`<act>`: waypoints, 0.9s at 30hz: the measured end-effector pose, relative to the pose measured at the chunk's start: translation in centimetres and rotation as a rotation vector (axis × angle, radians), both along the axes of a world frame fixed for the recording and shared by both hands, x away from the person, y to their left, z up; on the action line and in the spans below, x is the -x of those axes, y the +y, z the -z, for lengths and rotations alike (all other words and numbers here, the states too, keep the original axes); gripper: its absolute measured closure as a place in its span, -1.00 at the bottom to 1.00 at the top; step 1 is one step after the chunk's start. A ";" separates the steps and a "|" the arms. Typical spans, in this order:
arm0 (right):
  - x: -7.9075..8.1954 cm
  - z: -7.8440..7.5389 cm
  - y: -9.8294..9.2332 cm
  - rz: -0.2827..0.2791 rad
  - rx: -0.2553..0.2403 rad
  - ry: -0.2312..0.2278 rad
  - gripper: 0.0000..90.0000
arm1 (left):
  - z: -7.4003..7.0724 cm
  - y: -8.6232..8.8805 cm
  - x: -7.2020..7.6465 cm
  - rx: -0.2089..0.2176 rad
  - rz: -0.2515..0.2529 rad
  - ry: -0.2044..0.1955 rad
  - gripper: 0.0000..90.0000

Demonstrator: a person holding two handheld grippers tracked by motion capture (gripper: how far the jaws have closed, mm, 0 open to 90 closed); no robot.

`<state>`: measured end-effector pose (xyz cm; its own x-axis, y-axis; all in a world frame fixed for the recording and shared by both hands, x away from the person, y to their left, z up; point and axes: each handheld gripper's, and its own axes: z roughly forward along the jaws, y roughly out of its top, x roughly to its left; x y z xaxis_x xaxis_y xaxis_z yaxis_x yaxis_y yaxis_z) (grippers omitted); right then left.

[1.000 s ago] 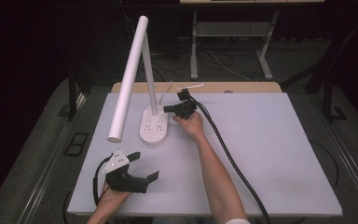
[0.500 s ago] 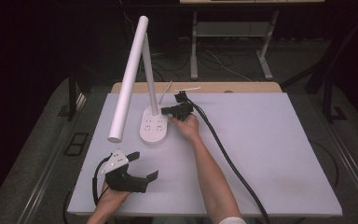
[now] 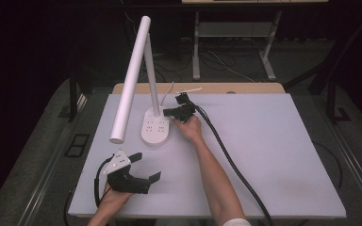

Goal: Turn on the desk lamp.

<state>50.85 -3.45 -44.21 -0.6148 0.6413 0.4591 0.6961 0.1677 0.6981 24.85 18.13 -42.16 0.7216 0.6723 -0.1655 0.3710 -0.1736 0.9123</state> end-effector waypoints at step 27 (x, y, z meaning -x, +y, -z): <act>3.3 -5.5 -4.7 -0.056 0.002 -0.115 0.98 | 0.1 0.0 -0.1 -0.006 -0.008 0.000 -1.00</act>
